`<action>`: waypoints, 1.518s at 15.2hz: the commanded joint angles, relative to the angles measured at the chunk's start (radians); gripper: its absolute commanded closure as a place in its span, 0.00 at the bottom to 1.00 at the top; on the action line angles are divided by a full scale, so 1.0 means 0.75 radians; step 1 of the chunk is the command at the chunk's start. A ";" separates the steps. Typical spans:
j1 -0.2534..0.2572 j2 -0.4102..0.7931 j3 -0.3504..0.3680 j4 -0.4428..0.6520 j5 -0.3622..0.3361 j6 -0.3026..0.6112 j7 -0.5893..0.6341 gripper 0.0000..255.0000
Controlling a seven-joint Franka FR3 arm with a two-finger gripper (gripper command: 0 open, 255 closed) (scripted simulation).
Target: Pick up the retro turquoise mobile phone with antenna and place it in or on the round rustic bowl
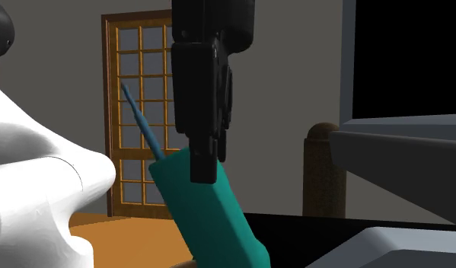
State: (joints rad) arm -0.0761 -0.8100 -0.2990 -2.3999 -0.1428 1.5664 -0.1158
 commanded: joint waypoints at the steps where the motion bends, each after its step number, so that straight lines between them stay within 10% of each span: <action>1: -0.003 -0.009 -0.004 -0.039 -0.005 0.031 0.000 1.00; 10: -0.005 -0.013 -0.008 -0.064 -0.009 0.052 0.000 1.00; 11: -0.005 -0.013 -0.008 -0.063 -0.009 0.052 0.000 0.00; 23: 0.009 0.035 0.006 0.136 0.011 -0.098 -0.008 0.00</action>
State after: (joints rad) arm -0.0698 -0.7842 -0.2949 -2.3017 -0.1348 1.4958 -0.1221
